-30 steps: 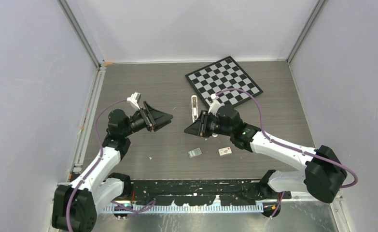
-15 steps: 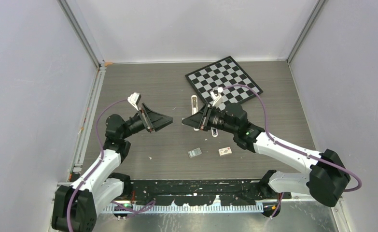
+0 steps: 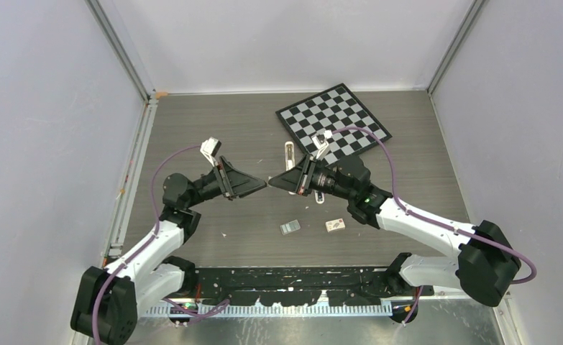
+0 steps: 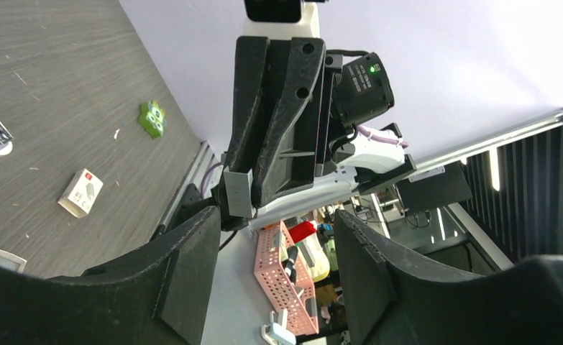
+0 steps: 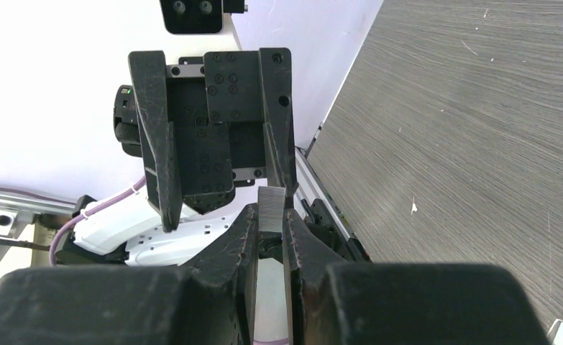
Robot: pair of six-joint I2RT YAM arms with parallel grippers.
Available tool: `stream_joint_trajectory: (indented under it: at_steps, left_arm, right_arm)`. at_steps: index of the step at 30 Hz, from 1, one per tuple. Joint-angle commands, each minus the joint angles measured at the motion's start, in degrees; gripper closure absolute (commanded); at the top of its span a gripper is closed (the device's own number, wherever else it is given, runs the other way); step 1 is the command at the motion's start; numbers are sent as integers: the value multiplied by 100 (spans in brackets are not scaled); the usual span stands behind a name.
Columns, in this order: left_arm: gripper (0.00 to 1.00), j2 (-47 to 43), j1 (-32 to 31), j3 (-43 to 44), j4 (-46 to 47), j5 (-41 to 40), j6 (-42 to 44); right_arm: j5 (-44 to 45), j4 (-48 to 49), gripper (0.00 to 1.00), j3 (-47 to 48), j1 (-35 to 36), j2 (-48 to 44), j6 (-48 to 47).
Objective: Load the staples into the stapler
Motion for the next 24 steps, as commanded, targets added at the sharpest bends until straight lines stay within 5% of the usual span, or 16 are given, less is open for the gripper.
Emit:
stream_joint_trajectory:
  at_steps: [1,13,24]
  left_arm:
    - [41,54,-189,29,431,0,32]
    - [42,-56,-246,-161,498,-763,11]
    - [51,-74,-246,-166,664,-660,31]
  right_arm:
    - [17,420,81,60,-8,-41,93]
    - [-312,430,81,-6,-12,-7,-149]
    - [-723,799,81,5,-14,137,3]
